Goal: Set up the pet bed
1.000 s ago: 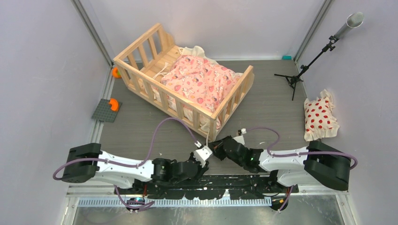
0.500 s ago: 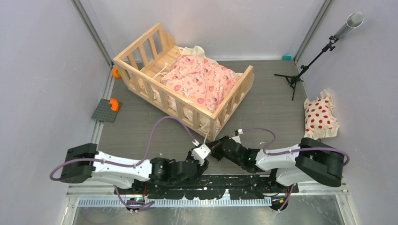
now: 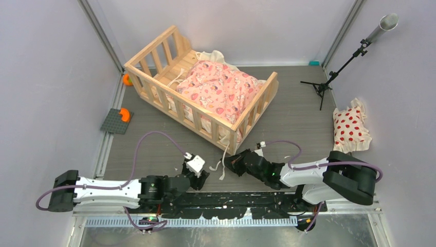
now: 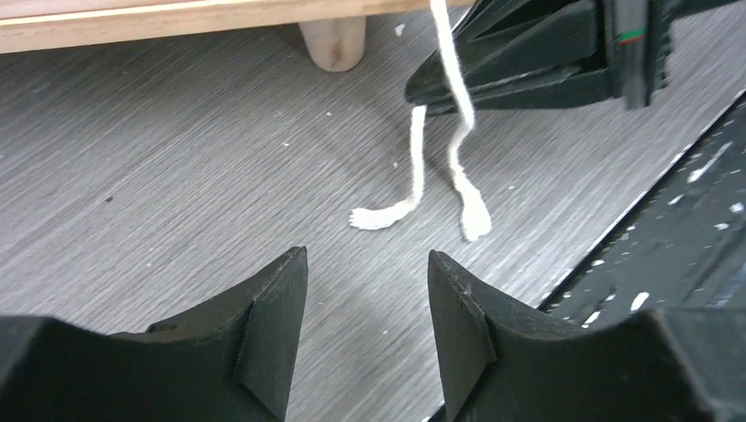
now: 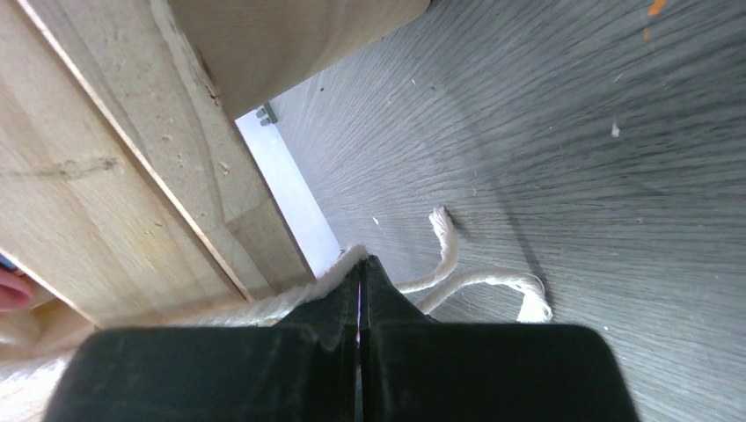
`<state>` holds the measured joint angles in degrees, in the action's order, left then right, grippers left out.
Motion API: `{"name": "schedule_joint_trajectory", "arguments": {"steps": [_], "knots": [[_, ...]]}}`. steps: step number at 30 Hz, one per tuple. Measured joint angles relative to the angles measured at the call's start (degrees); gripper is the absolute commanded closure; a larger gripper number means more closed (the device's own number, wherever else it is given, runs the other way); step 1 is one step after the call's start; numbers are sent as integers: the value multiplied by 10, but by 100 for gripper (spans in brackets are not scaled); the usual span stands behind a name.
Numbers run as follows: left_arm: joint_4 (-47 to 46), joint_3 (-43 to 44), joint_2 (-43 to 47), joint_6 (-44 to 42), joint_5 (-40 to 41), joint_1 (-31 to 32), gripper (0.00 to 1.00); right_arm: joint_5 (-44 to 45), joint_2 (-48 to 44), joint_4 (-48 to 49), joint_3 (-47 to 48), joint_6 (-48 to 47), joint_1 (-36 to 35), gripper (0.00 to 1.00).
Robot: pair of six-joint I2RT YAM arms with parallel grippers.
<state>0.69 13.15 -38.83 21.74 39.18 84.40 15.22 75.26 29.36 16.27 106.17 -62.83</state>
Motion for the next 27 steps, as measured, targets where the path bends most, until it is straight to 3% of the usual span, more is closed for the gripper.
{"name": "schedule_joint_trajectory", "arguments": {"steps": [5,12,27], "knots": [[-33,-17,-15,-34,-30,-30,43,-4,9,2,0,0,2,100],[-119,-17,-113,-72,-123,-92,43,-8,18,4,1,0,4,99],[-183,27,-245,-139,-167,-114,43,-19,20,7,1,0,11,99]]}}
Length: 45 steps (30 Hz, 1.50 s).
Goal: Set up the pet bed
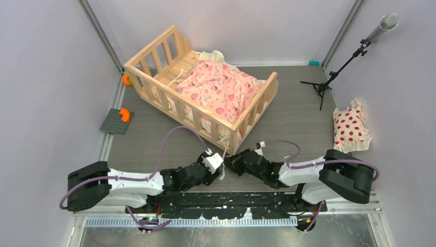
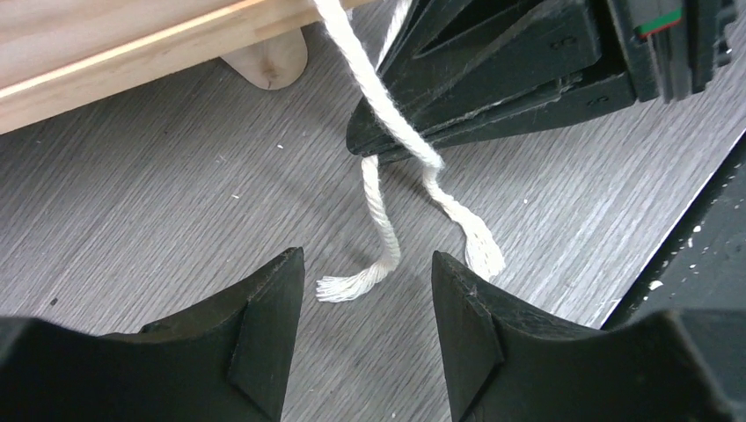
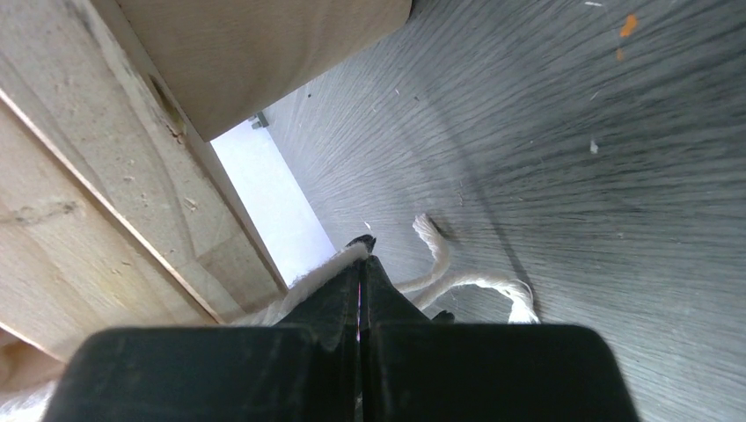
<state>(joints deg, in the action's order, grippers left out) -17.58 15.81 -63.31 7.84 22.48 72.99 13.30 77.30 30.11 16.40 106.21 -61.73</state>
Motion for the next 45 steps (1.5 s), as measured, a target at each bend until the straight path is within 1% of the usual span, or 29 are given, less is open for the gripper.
{"name": "schedule_joint_trajectory", "arguments": {"steps": [12,16,18,27,37,41,45], "knots": [[-27,23,-71,-41,5,-13,45,-10,12,12,0,2,5,100],[-41,33,-92,-49,4,-19,53,-15,23,24,0,4,7,100],[-44,37,-104,-54,4,-22,55,-17,28,30,0,5,7,99],[-44,39,-115,-60,4,-23,55,-23,35,37,2,4,9,100],[-19,39,-115,-69,4,-23,56,-23,28,14,9,2,12,99],[-10,39,-115,-69,4,-23,62,-23,21,6,9,0,12,100],[-10,39,-115,-74,4,-23,73,-23,21,2,9,0,12,100]]}}
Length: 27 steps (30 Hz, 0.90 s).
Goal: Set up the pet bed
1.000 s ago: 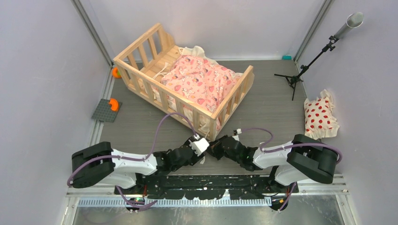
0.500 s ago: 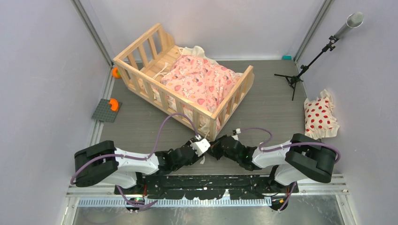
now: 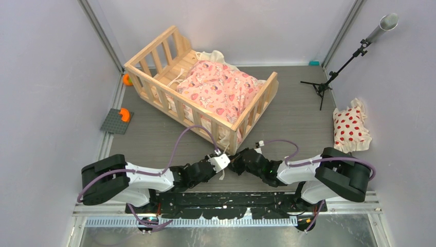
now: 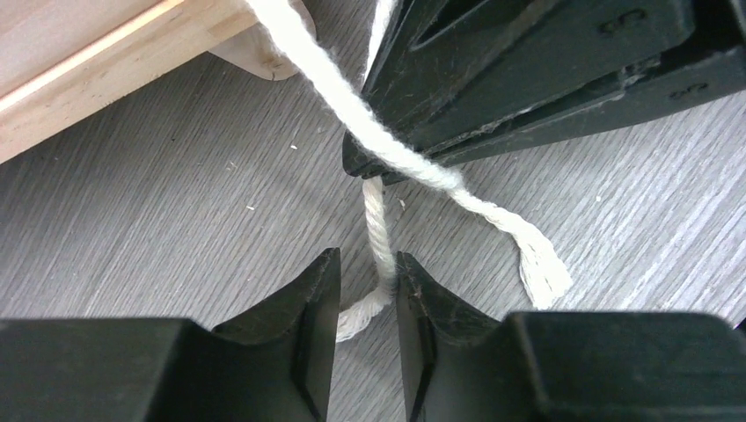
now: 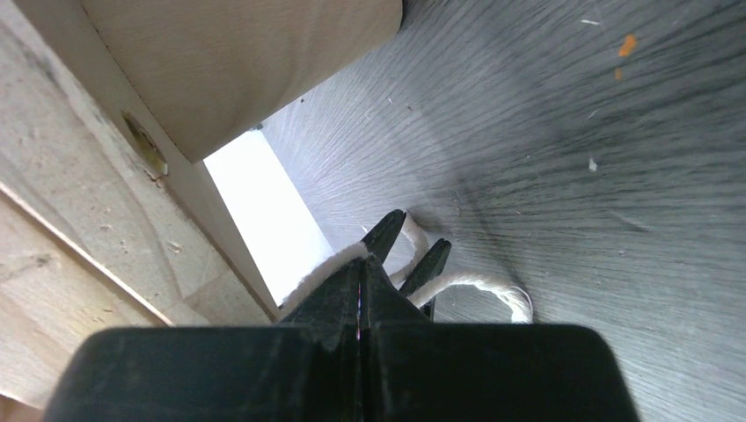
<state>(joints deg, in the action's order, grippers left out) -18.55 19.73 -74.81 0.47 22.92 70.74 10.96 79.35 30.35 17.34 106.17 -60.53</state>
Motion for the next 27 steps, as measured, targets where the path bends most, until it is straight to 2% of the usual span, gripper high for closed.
{"name": "schedule_joint_trajectory", "arguments": {"steps": [2,4,5,12,15,19,23,27], "knots": [[0,0,0,-5,0,0,81,0,0,-1,1,0,0,99],[-2,0,0,-10,0,0,95,-1,0,-1,1,0,0,99],[-4,0,0,-11,0,0,100,-1,0,-1,1,0,0,99],[1,0,27,-14,-1,0,100,-1,-4,-15,3,-19,2,78],[28,0,88,-8,-3,0,100,4,-35,-77,13,-43,4,74],[63,0,173,7,-14,0,100,27,-109,-215,40,-90,5,65],[77,0,212,15,-22,0,100,52,-180,-305,48,-123,3,61],[98,8,194,23,-33,0,100,74,-219,-338,48,-151,4,61]]}}
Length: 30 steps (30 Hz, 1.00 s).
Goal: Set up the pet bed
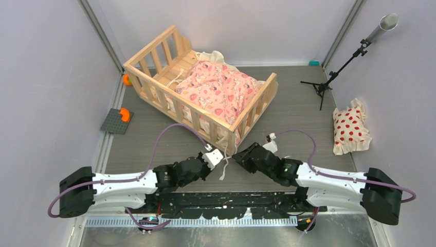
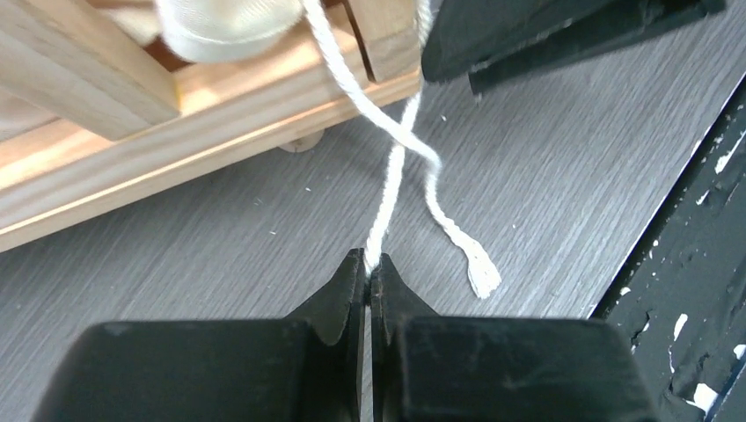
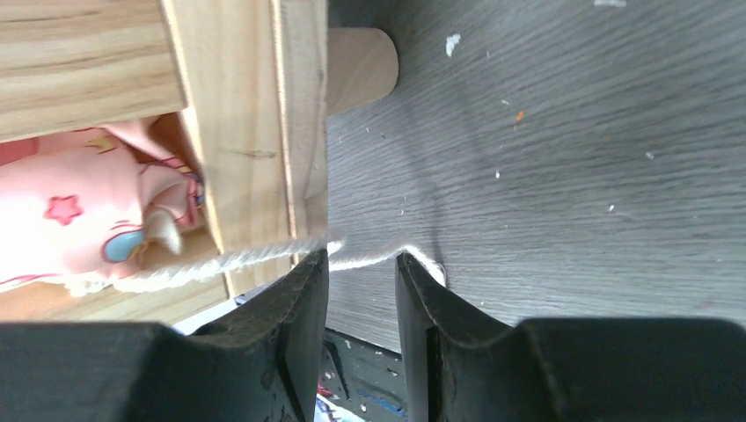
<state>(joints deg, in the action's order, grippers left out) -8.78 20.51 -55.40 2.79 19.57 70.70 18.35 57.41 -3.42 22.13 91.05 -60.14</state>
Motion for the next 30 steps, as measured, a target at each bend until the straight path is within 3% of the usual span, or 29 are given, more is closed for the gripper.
{"name": "schedule_joint_trajectory", "arguments": {"steps": [6,15,30], "knots": [[10,9,-29,17,-32,0,100,17,-62,-32,2,-87,0,65],[-8,12,-52,45,-77,0,100,30,-163,-10,-25,-211,0,59],[-26,20,-75,62,-152,0,100,-19,-97,107,-68,-311,0,54]]}}
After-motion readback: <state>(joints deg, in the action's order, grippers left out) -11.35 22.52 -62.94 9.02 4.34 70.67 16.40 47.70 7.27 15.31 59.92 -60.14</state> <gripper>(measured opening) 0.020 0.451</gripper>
